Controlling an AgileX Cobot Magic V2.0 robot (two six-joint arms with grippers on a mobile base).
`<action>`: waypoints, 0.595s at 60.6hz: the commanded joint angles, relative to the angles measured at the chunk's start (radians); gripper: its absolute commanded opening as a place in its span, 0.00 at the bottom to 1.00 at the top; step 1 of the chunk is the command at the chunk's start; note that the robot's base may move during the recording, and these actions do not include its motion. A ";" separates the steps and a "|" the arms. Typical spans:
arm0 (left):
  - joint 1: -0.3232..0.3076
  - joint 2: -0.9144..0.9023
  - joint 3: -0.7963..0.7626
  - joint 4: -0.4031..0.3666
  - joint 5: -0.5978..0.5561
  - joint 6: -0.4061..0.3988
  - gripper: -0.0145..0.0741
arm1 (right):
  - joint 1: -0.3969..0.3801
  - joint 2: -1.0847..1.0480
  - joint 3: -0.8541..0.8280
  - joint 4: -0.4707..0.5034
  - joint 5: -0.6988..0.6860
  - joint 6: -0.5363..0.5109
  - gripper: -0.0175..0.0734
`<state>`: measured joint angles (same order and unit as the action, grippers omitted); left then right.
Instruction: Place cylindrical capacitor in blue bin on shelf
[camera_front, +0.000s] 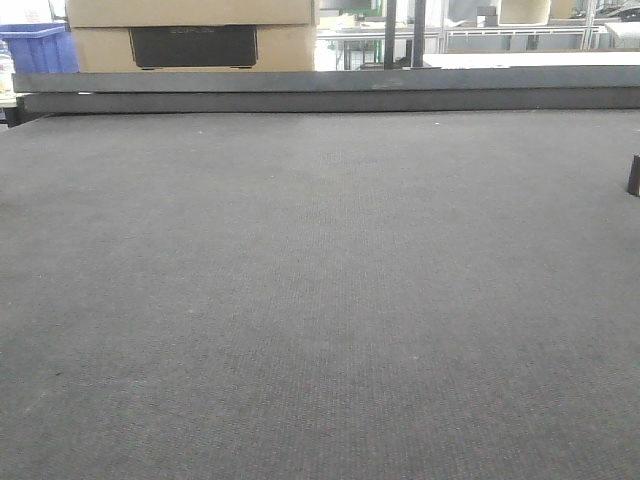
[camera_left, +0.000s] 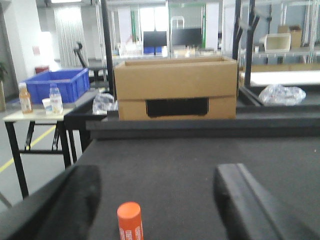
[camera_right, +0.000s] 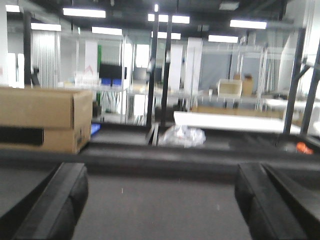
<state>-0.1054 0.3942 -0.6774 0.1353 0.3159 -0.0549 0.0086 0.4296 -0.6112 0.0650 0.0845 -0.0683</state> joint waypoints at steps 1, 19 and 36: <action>0.002 0.036 -0.007 0.000 -0.008 -0.001 0.73 | 0.002 0.089 -0.005 -0.002 -0.006 0.000 0.75; -0.027 0.050 -0.007 -0.019 -0.017 -0.001 0.84 | -0.004 0.402 0.098 -0.002 -0.175 0.000 0.75; -0.034 0.050 0.008 -0.017 -0.019 -0.001 0.84 | -0.085 0.782 0.168 -0.002 -0.662 0.000 0.75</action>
<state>-0.1322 0.4424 -0.6755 0.1229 0.3102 -0.0549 -0.0556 1.1149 -0.4471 0.0650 -0.3942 -0.0683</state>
